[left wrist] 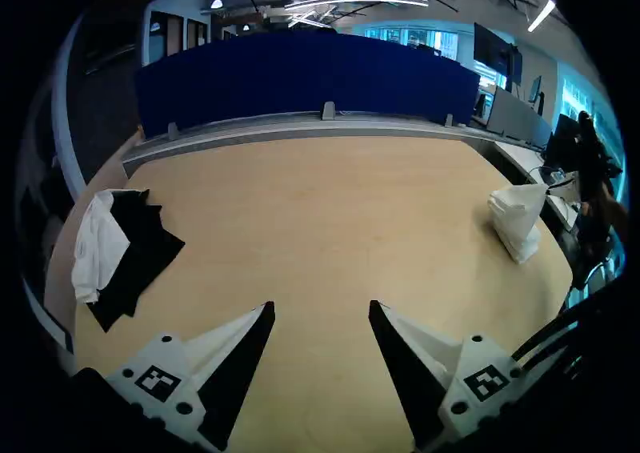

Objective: Fold towel

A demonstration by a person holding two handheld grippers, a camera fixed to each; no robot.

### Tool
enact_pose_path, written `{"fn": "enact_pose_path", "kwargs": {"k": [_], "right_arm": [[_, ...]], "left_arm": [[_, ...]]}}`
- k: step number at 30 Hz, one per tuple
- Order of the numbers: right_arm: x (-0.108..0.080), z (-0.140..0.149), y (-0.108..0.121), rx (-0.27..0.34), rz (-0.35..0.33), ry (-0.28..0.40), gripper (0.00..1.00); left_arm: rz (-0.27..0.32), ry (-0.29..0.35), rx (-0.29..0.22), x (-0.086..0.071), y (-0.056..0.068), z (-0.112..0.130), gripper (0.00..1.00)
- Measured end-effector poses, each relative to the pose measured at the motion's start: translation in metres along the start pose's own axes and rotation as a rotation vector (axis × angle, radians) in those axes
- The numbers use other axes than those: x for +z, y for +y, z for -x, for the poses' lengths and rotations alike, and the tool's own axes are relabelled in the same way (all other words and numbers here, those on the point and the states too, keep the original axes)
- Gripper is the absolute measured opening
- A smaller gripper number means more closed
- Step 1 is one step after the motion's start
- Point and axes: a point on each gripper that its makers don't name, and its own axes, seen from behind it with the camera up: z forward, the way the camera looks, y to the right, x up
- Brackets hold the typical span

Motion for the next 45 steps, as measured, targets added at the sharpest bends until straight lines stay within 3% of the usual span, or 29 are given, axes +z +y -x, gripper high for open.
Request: {"fn": "enact_pose_path", "kwargs": {"k": [8,24,35,45], "right_arm": [[0.005,0.037,0.006,0.011,0.02,-0.055,0.04],[0.03,0.104,0.003,0.104,0.02,-0.158,0.04],[0.046,0.123,-0.005,0.156,0.016,-0.199,0.04],[0.046,0.12,-0.004,0.158,0.032,-0.184,0.06]], "left_arm": [[-0.004,0.003,0.005,-0.001,0.003,0.0,0.87],[-0.021,0.0,0.012,-0.004,0.003,-0.001,0.87],[-0.025,0.002,0.019,-0.005,0.007,-0.004,0.87],[-0.027,0.001,0.02,-0.005,0.007,-0.004,0.87]]}}
